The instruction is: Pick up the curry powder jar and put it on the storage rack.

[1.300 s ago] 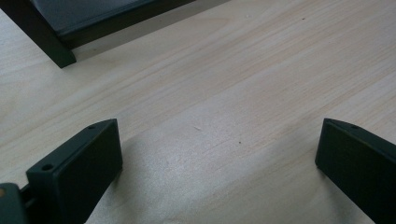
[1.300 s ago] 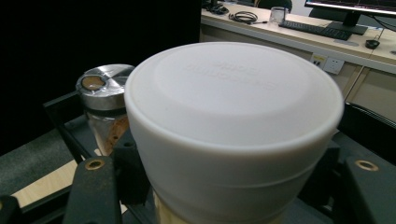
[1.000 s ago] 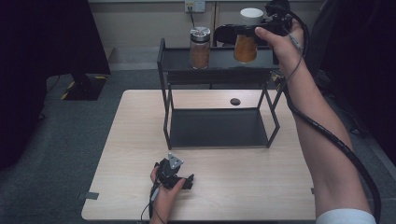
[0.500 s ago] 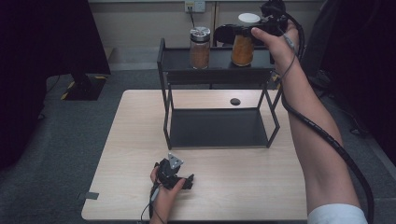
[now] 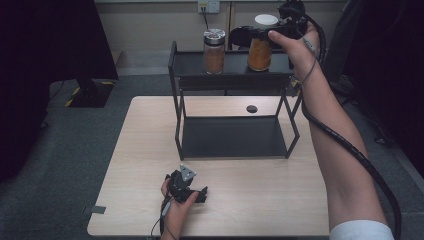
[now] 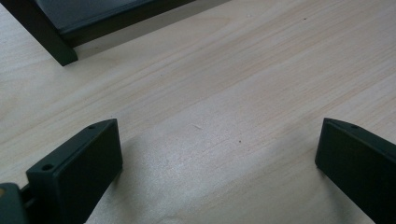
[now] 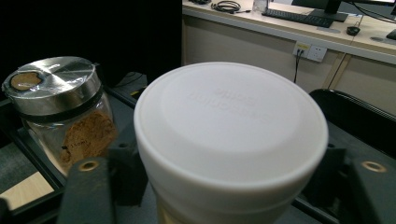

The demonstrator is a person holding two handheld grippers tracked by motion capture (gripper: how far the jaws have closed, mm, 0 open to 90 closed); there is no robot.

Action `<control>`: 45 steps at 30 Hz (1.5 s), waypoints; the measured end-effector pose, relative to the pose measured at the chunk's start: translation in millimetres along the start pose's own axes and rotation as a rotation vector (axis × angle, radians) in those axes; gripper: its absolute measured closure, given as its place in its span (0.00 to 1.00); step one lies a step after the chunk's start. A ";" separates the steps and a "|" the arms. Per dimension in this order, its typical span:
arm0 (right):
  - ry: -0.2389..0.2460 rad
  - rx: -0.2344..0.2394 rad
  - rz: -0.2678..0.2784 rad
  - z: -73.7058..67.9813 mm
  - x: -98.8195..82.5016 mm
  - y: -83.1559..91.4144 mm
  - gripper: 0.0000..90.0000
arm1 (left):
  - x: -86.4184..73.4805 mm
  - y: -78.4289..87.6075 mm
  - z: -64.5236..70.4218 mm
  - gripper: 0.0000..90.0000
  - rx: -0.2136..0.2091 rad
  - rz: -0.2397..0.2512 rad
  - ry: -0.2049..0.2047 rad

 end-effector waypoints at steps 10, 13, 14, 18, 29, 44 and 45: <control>-0.020 -0.017 -0.013 -2.7 -7.2 5.6 0.06 | 0.0 0.0 0.1 0.00 0.000 0.000 0.001; -0.016 -0.029 -0.010 -5.6 -9.8 8.8 0.02 | -0.1 0.0 0.1 0.00 0.000 0.000 0.002; -0.012 -0.028 -0.008 -6.4 -10.8 10.1 0.02 | -0.1 0.0 0.1 0.00 0.000 0.000 0.002; -0.015 -0.016 -0.005 -10.1 -15.5 13.8 0.00 | -0.1 0.0 0.1 0.00 0.000 0.000 0.001; 0.001 0.042 -0.017 -28.9 -31.6 26.8 0.00 | 0.0 0.1 -0.1 0.00 0.000 -0.001 -0.001; 0.032 0.120 -0.002 -54.5 -68.4 41.5 0.00 | 0.1 0.1 -0.2 0.00 -0.001 -0.001 -0.001; 0.042 0.124 -0.006 -56.5 -71.8 41.9 0.00 | 0.0 0.1 -0.2 0.00 -0.001 -0.001 -0.001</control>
Point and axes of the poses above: each handheld gripper's, and its own axes: y roughly backward along the jaws, x roughly out of its top, z roughly to its right, the point moved 10 cm from there along -y, roughly forward along the jaws, and after that the axes turned 13 degrees about x, right-handed, at the moved point
